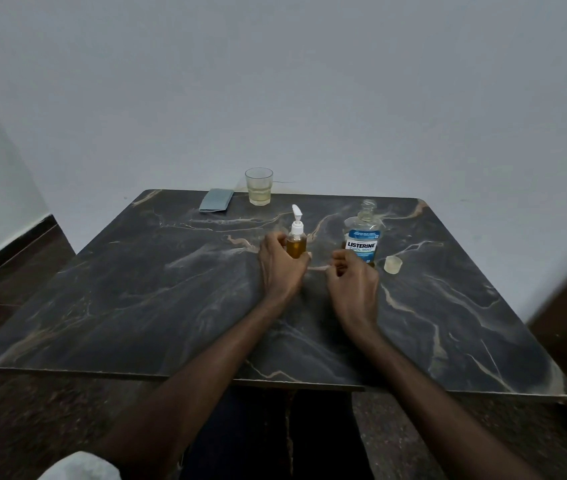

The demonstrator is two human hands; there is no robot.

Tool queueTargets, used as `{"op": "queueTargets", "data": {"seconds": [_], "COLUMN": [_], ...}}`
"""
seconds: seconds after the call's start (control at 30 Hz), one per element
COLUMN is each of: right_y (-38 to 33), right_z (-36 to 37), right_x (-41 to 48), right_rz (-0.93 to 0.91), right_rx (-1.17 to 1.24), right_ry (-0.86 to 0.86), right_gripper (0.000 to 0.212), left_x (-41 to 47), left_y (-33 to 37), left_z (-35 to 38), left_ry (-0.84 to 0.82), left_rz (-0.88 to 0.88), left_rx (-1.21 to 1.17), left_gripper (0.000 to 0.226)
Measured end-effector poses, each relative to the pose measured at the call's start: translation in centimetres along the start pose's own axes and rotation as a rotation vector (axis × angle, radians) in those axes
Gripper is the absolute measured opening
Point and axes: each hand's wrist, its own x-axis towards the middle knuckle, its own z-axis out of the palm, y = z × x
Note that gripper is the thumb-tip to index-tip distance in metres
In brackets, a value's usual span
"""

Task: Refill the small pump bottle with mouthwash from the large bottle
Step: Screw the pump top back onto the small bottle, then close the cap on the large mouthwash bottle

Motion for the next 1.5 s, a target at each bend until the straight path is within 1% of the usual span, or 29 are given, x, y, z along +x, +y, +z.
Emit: {"op": "queueTargets", "data": {"seconds": [0.1,0.33,0.4,0.47,0.5,0.53,0.57,0.63,0.67,0.7,0.73,0.8,0.83,0.9,0.97,1.0,1.07,1.17,1.23,1.3,1.4,1.47,1.5], "right_y": [0.2,1.0,1.4,1.8,2.0,2.2,2.5,3.2,3.7,4.4,5.2,6.5,7.1,7.8,8.4,8.7,9.2,9.5,9.2,8.6,6.5,5.1,4.4], "right_z": [-0.7,-2.1,-2.7,-3.5,-4.0,-4.4,-4.9,-5.6,-5.8,-6.0,-6.1,-6.1,-6.1,-6.0,-5.7,-5.5,-5.3,-5.6,-6.1,-6.9,-8.6,-9.5,-9.9], "right_x": [0.1,0.5,0.8,1.3,1.8,2.3,2.8,4.0,4.6,5.3,5.9,7.0,7.5,8.2,8.6,8.7,9.1,9.6,10.3,11.3,13.1,14.4,14.9], "right_rz": [-0.047,-0.016,-0.014,0.012,0.033,0.06,0.093,0.169,0.208,0.244,0.271,0.279,0.248,0.142,0.056,0.025,-0.022,-0.03,-0.015,0.014,0.143,0.17,0.146], "right_rx": [0.024,0.071,0.069,0.078,0.076,0.071,0.067,0.06,0.048,0.022,-0.018,-0.101,-0.145,-0.243,-0.32,-0.345,-0.381,-0.391,-0.336,-0.22,0.09,0.325,0.415], "right_ry": [0.058,0.136,0.186,0.231,0.257,0.287,0.316,0.35,0.338,0.293,0.214,0.009,-0.094,-0.275,-0.372,-0.383,-0.378,-0.39,-0.339,-0.23,-0.086,-0.078,-0.118], "right_gripper": [0.023,0.015,0.014,0.014,0.014,0.013,0.012,0.013,0.016,0.022,0.03,0.05,0.057,0.063,0.063,0.059,0.047,0.03,0.024,0.019,0.023,0.028,0.03], "left_x": [0.5,1.5,1.6,1.0,0.4,-0.4,-1.3,-3.0,-3.7,-4.1,-4.3,-4.1,-3.7,-2.8,-1.7,-1.2,-0.5,-0.1,0.1,0.3,0.6,0.7,0.7], "left_y": [-0.5,-1.8,-1.7,-1.1,-0.6,0.0,0.6,1.9,2.6,3.3,3.9,5.1,5.4,5.6,5.2,4.9,4.4,3.9,3.5,3.3,3.2,3.1,3.1], "left_z": [-0.1,-1.8,-2.0,-1.9,-1.8,-1.6,-1.3,-0.5,0.1,0.6,1.3,2.7,3.5,4.8,5.7,6.1,6.7,7.2,7.3,7.1,6.9,6.9,6.9], "left_ry": [-0.001,0.033,0.026,0.043,0.089,0.169,0.273,0.446,0.469,0.444,0.377,0.166,0.055,-0.12,-0.25,-0.303,-0.365,-0.371,-0.376,-0.396,-0.413,-0.414,-0.415], "left_rz": [-0.01,-0.026,-0.024,-0.025,-0.017,0.014,0.083,0.301,0.403,0.483,0.54,0.571,0.536,0.398,0.291,0.264,0.24,0.229,0.229,0.225,0.231,0.236,0.236], "left_rx": [0.016,0.031,0.024,0.003,-0.006,-0.013,-0.02,-0.046,-0.068,-0.09,-0.107,-0.109,-0.1,-0.093,-0.091,-0.101,-0.145,-0.185,-0.191,-0.181,-0.165,-0.153,-0.146], "left_gripper": [0.053,0.055,0.061,0.077,0.086,0.091,0.09,0.075,0.068,0.062,0.059,0.066,0.074,0.091,0.101,0.102,0.097,0.077,0.065,0.06,0.059,0.058,0.058]}}
